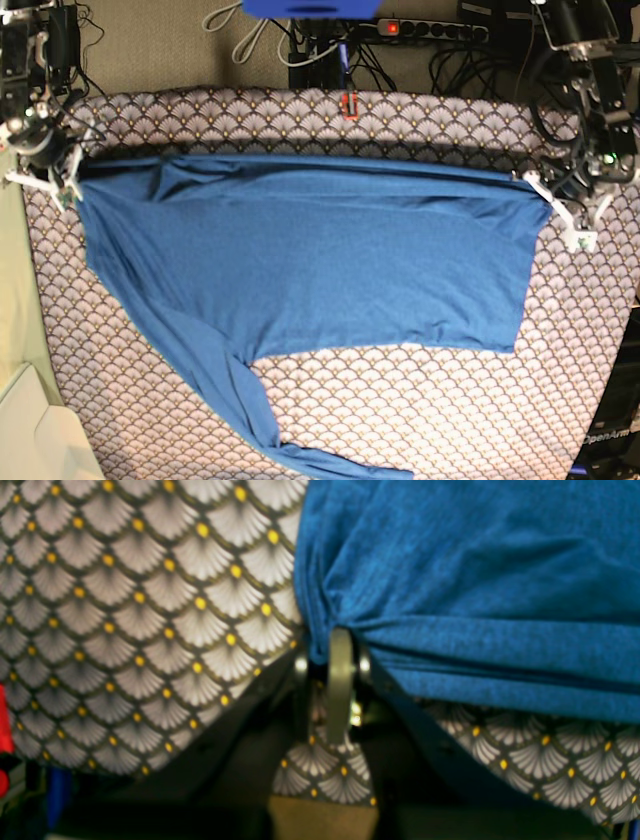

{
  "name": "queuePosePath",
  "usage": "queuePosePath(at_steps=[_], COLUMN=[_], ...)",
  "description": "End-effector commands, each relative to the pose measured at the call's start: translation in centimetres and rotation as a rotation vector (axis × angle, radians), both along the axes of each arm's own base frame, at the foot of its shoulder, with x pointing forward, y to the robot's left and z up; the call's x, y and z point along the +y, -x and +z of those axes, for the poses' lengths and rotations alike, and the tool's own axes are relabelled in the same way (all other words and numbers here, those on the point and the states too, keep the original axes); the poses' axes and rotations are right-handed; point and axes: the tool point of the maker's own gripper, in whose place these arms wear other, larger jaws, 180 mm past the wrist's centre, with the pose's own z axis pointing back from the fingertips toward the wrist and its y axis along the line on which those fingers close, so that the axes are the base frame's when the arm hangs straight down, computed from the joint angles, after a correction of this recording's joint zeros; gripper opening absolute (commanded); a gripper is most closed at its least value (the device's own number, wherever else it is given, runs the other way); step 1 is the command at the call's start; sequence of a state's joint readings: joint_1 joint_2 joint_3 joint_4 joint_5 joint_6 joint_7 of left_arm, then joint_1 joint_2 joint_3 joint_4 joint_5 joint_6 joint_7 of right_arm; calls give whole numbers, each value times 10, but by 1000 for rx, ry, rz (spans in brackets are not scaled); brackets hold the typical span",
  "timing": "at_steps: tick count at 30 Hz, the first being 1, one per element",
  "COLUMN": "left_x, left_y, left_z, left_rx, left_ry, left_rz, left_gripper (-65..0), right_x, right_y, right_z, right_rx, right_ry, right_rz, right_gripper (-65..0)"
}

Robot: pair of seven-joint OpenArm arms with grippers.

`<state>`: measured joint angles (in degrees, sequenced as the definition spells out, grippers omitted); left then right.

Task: Fold the T-shirt properly
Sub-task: 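Drag the folded shirt toward the robot base with both grippers, then open both grippers and release the folded edge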

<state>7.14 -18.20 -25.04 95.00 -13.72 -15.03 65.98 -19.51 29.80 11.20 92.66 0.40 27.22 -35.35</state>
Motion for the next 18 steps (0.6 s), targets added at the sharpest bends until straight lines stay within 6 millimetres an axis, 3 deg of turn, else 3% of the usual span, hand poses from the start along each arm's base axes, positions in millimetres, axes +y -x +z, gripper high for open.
queuePosePath(at_steps=[1,10,18], left_x=[11,11,7], left_y=[-2,35,38], left_z=[11,-12,-16], left_rx=[-22,66,74], left_ry=[-46,-48,-37], left_rz=[6,1,0], left_gripper=[-645,-645,-645], right_x=[-12,-7,-1], right_y=[-1,28,31], right_z=[8,3,2], right_rx=[-6,50,54], right_ry=[44,56,49], right_rz=[0,35,46], right_gripper=[-650,-650,-650])
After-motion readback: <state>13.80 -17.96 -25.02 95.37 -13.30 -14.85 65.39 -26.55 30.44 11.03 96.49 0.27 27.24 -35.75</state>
